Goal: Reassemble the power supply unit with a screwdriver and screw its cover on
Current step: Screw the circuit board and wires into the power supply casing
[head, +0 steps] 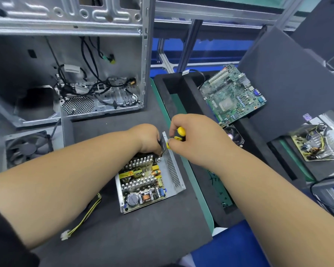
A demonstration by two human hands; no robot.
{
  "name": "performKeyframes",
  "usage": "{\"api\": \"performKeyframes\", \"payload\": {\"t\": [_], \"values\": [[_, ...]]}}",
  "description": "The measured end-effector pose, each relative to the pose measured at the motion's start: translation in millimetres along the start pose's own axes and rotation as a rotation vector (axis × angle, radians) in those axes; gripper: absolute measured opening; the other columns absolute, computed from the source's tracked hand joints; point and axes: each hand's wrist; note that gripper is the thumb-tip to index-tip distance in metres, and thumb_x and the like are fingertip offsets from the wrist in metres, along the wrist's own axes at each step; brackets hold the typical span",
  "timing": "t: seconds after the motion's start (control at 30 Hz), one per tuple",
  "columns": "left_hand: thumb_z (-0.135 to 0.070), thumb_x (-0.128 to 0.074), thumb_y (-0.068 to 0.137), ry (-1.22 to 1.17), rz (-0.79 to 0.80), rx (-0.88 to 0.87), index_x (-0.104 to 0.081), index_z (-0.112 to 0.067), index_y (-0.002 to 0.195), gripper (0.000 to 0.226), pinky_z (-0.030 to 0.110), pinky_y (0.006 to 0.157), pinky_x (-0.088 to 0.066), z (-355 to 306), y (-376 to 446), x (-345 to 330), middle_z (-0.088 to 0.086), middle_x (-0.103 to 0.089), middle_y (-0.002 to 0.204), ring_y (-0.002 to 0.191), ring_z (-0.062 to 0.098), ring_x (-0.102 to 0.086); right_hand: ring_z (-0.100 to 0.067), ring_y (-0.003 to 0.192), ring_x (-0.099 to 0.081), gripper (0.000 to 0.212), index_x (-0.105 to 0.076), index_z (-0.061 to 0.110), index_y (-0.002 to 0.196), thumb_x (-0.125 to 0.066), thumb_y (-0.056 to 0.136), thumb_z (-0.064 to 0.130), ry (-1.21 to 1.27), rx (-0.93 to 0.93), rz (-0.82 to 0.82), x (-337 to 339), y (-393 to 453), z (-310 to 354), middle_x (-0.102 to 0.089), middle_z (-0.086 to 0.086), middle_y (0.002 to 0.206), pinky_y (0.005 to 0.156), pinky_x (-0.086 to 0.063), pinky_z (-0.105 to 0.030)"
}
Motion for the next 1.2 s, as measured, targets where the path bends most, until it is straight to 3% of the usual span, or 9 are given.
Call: {"api": "performKeyframes", "payload": {"t": [0.2, 0.5, 1.2], "values": [[-0.035, -0.073, 0.073, 0.043, 0.004, -0.015, -0.072, -0.014, 0.079, 0.022, 0.032, 0.067, -0.049, -1.2, 0.5, 1.5, 0.004, -0.059, 0.072, 0.069, 0.025, -0.053, -0.017, 0.079, -0.051, 0.007, -0.06, 0.026, 0.087, -0.063, 0.083, 0.031, -0.009, 0.017, 0.016, -5.2, 3.0, 2.1, -0.058, 0.004, 0.084, 0.057, -0.033, -0.029], [-0.034, -0.073, 0.073, 0.071, -0.01, -0.026, -0.071, -0.014, 0.079, 0.021, 0.03, 0.065, -0.048, -1.0, 1.1, 1.4, 0.001, -0.057, 0.067, 0.065, 0.022, -0.052, -0.019, 0.081, -0.054, 0.008, -0.06, 0.025, 0.088, -0.065, 0.083, 0.029, -0.006, -0.007, 0.038, -17.0, 9.0, -2.0, -0.058, 0.003, 0.085, 0.063, -0.042, -0.031], [-0.032, -0.075, 0.071, 0.041, -0.008, -0.021, -0.072, -0.013, 0.081, 0.022, 0.032, 0.067, -0.051, 1.3, 3.2, 0.2, 0.003, -0.058, 0.07, 0.065, 0.023, -0.051, -0.018, 0.079, -0.053, 0.008, -0.059, 0.025, 0.088, -0.064, 0.084, 0.029, 0.012, -0.026, 0.068, -17.3, 10.3, -2.3, -0.058, 0.003, 0.082, 0.064, -0.044, -0.031]]}}
Point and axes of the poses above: each hand's wrist, its own y-axis towards the middle knuckle, its own x-axis out of the back of the hand, z = x × y
